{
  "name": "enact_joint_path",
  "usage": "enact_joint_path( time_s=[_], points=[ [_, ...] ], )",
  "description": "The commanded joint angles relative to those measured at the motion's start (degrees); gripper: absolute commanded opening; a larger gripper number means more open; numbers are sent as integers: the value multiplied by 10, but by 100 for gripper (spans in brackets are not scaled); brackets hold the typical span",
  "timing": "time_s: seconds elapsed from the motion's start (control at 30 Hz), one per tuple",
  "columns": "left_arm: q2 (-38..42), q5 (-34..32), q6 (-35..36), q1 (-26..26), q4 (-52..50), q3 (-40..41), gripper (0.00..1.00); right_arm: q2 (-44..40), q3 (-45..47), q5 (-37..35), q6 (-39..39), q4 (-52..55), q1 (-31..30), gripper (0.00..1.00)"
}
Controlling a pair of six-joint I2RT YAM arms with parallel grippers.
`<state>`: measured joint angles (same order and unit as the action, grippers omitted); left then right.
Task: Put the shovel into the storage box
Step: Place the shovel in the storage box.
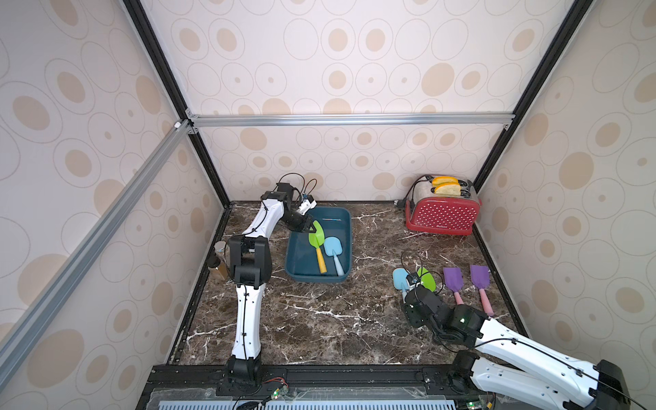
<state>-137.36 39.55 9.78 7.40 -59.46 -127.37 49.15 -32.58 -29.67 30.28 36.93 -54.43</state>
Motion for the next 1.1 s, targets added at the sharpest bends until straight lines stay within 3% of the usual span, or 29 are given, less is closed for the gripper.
enact_joint_path(
  time_s=[0.0, 0.27, 0.57, 0.67, 0.83, 1.07],
  points=[
    [-32, -16, 21, -1, -39, -14, 0, 0, 4, -3, 14, 6, 4, 73],
    [-65, -17, 3, -1, -31, -22, 0, -5, 4, 1, 11, -3, 4, 73],
    [-74, -24, -21, -1, -14, -25, 24, -10, 5, 1, 10, -4, 4, 73],
    [-63, -19, -29, -1, -1, -21, 27, -12, 3, -1, 11, -3, 4, 73],
    [-30, -27, -40, 0, 9, -15, 37, -9, 5, -14, 26, 2, 4, 72],
    [105, -13, -65, 11, 78, 72, 45, 54, 17, -7, 54, -15, 23, 71]
  ],
)
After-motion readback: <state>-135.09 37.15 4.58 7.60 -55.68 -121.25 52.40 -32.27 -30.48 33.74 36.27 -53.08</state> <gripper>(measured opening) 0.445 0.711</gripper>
